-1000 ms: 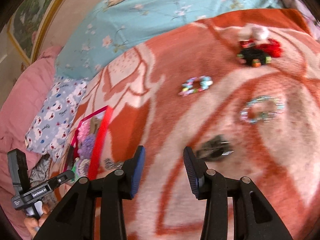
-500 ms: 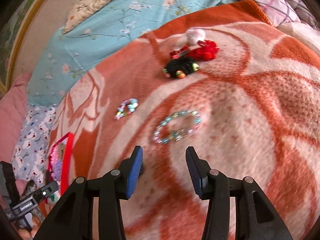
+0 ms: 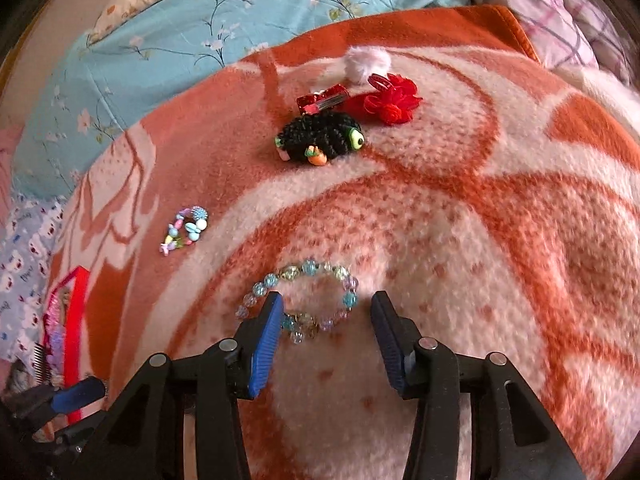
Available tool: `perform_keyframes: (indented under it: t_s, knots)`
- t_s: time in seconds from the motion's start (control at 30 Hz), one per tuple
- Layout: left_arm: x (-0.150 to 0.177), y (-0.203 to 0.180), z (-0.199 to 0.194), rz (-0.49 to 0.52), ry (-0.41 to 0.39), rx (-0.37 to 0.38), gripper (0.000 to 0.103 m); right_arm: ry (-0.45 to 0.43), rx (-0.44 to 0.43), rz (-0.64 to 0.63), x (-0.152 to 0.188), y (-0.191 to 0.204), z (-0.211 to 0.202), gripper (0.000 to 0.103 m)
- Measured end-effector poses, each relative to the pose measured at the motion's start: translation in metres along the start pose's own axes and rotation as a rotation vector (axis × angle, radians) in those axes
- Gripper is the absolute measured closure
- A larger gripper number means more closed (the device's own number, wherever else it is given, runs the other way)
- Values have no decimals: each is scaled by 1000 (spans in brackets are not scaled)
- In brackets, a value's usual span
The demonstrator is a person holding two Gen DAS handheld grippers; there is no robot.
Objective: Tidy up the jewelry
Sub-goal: 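Grasp the pastel beaded bracelet with left tool while right tool grasps crystal bracelet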
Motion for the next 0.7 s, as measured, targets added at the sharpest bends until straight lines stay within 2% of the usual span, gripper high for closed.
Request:
perform_keyframes:
  t_s: [0.07, 0.1, 0.27, 0.33, 0.47, 0.53, 0.63, 0.7]
  knots:
    - [-9, 10, 7, -23, 3, -4, 54, -11, 21, -14, -2, -1, 1, 81]
    - [-14, 16, 10, -39, 3, -8, 54, -12, 19, -8, -3, -2, 1, 96]
    - [-45, 49, 34, -97, 4, -53, 53, -25, -38, 24, -6, -2, -7, 96]
    - [-54, 57, 46, -107, 12, -67, 47, -20, -78, 46, -8, -1, -10, 96]
    - [-76, 68, 71, -128, 28, -63, 42, -21, -133, 79, -13, 2, -14, 96]
    - [-84, 71, 82, -145, 42, -47, 32, -19, -153, 82, -14, 6, -15, 96]
    - [-99, 70, 100, -149, 48, -33, 31, -6, -176, 79, -13, 12, -13, 96]
    - [-103, 70, 109, -130, 61, -65, 31, 2, -194, 80, -10, 15, -12, 96]
Point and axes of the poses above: each gripper's, at about its wrist camera, not at the fingertips, and z roughly the way its jaws point, y to its left, x to its underside, the point moved 9 cm from there along z, roughly the way its jaws point, and after that the axes turned 10 degrees about z, right-handed, at the moved point
